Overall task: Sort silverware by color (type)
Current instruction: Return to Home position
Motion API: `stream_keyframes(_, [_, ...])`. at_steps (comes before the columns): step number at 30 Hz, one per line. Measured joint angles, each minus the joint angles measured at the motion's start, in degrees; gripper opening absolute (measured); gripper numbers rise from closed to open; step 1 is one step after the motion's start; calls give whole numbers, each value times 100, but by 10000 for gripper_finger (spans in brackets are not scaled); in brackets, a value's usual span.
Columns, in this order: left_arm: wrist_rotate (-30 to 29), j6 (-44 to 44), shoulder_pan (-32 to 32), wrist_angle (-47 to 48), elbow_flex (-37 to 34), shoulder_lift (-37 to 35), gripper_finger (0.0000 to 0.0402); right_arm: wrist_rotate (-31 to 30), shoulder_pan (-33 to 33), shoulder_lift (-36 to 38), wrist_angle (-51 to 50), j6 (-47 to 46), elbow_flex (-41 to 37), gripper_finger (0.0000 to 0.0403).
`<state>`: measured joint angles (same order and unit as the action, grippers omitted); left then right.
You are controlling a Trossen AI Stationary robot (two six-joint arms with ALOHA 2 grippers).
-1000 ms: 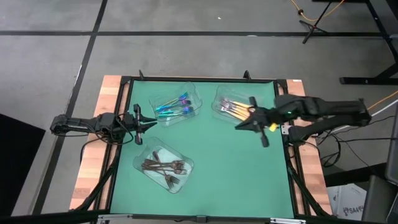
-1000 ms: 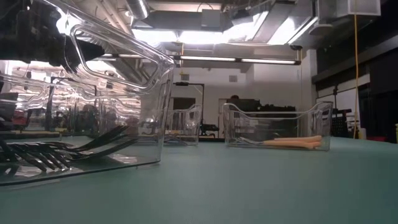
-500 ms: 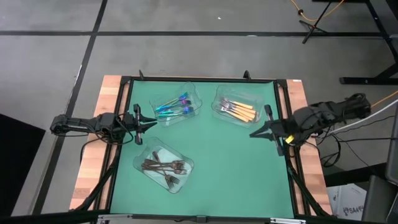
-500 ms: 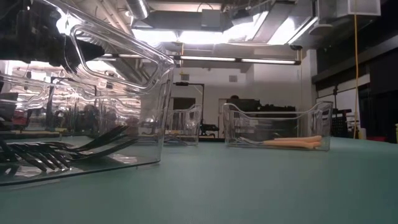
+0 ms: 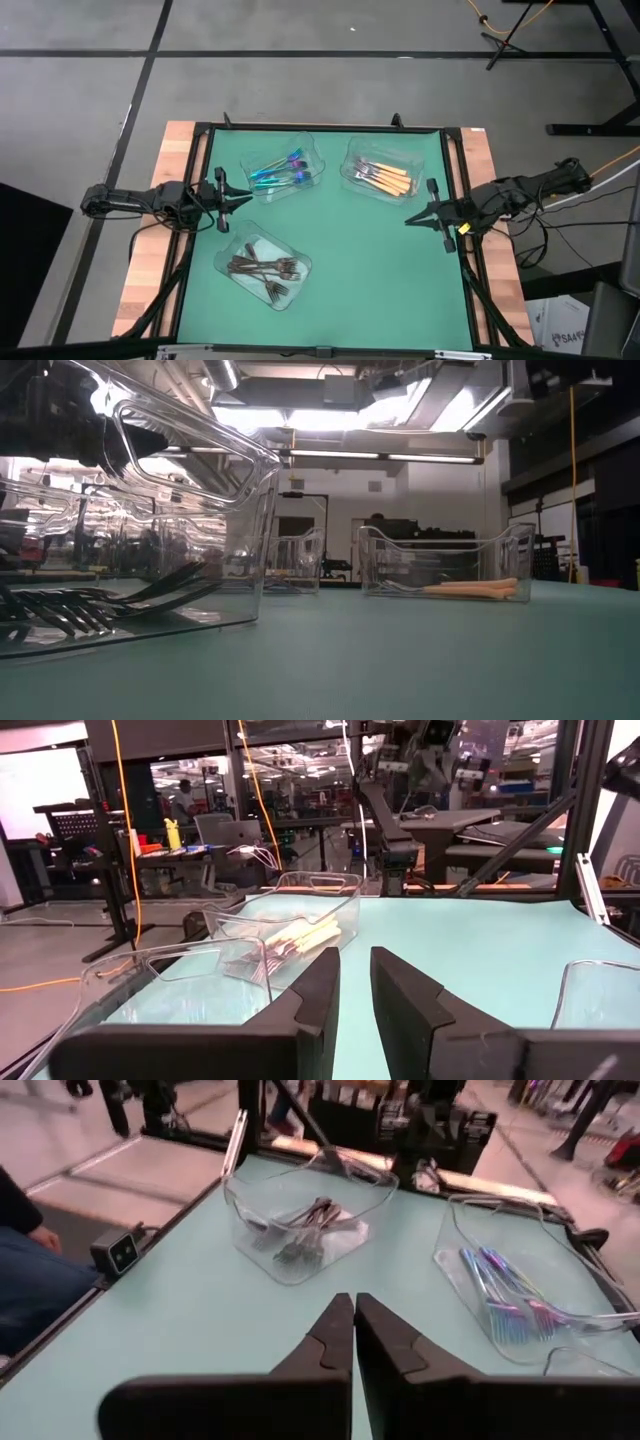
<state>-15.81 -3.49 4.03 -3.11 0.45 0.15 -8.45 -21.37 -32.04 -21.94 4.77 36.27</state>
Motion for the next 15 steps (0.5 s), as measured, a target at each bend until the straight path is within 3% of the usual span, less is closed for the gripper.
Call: stream_keyframes(15, [2, 0, 0, 2, 0, -1, 53, -704, 2, 2944, 779, -455, -2338, 5])
